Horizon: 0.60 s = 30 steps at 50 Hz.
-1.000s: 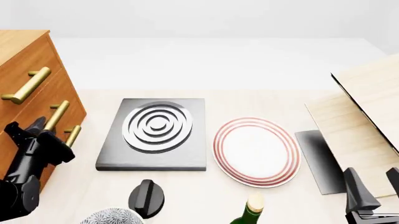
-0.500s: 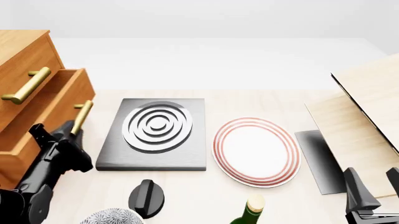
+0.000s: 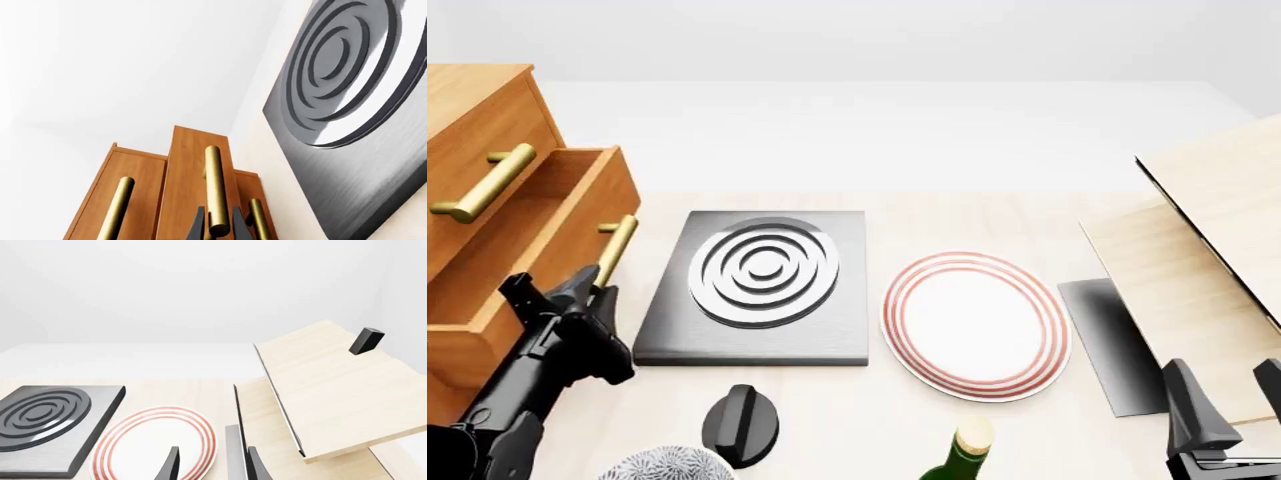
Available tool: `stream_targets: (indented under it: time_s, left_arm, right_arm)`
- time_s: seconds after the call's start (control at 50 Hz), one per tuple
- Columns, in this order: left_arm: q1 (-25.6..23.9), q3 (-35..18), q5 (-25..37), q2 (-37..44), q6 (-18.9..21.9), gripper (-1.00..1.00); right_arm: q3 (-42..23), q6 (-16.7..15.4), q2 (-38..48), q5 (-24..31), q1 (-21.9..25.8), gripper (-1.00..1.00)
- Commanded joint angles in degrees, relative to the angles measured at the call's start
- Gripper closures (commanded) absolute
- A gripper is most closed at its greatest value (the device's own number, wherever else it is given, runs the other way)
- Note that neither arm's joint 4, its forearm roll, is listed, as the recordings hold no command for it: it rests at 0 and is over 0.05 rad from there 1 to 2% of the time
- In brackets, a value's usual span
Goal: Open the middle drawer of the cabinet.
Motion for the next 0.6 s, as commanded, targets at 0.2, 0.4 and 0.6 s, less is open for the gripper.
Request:
stream_targets:
  time_s: [0.2, 0.4, 0.6]
  left_arm:
    - [-2.95, 1.70, -3.23, -3.94, 0.79, 1.00]
    - [-3.64, 1.82, -3.23, -4.43, 0.72, 1.00]
    - [-4.27, 1.62, -3.23, -3.93, 0.74, 1.00]
  right_arm:
    - [0.00, -0.01, 0.00, 0.00, 0.01, -1.00]
    - [0.00, -0.01, 0.00, 0.00, 0.00, -1.00]
    - [0.00, 0.00, 0.00, 0.00, -0.01, -1.00]
